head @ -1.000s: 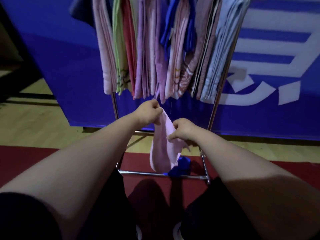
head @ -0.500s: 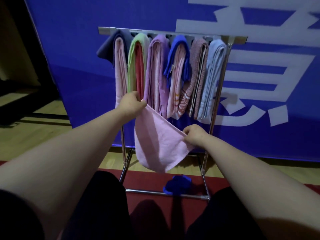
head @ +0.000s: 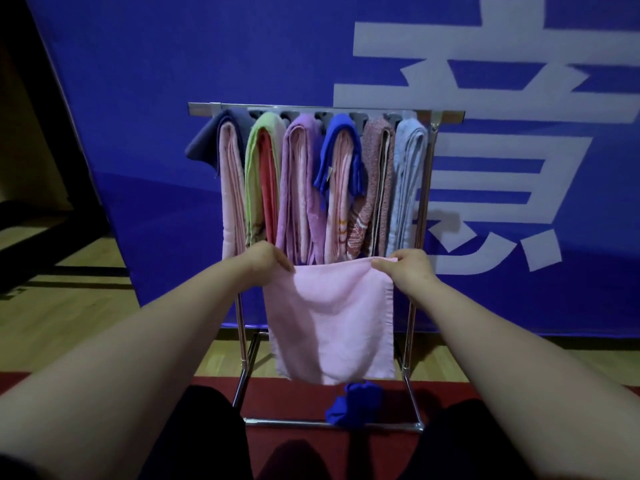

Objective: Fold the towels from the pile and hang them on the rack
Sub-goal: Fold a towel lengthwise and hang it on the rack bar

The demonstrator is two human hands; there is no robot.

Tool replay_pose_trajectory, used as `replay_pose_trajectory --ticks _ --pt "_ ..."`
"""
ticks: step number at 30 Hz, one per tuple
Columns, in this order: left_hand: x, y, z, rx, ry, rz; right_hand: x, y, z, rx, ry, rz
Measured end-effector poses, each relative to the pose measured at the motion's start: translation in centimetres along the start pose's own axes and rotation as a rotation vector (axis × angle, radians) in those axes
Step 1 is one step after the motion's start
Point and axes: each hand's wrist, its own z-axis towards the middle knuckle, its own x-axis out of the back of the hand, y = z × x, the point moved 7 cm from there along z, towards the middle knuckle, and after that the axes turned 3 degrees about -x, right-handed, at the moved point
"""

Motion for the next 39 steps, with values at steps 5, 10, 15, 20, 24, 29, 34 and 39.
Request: replay_pose_trajectory --ticks 5,10,15,20,24,29,34,39 --pt "-2.0 1.3 0.3 0.136 0.005 -0.312 -1.3 -1.4 0.4 0.005 0.015 0.041" --pt "-4.0 5.2 -0.2 0.143 -0.029 -0.616 -4.4 -3.5 -0.4 0.028 -0.070 0.058" --pt "-4.6 6.2 0.2 0.148 -0.053 -0.728 -6.5 -5.3 -1.1 0.096 -0.168 0.036" --pt "-3.8 5.6 -0.6 0.180 -0.009 -0.755 -5.5 -6.0 -1.1 0.160 -0.059 -0.076" --pt "-3.9 5.4 -0.9 0.235 -0.030 -0.780 -5.1 -5.9 -1.1 0.178 0.030 -0.134" --pt "-4.0 6.1 -0.8 0.245 -0.001 -0.720 -6.7 -5.9 -1.9 0.272 -0.073 -0.159" --pt "-4.4 6.1 -1.0 0.244 0.005 -0.672 -6.9 -5.5 -2.0 0.302 -0.167 -0.214" --pt "-3.6 7.5 -1.5 0.095 -0.018 -0.142 -6.7 -5.5 -2.9 0.330 -0.257 -0.235"
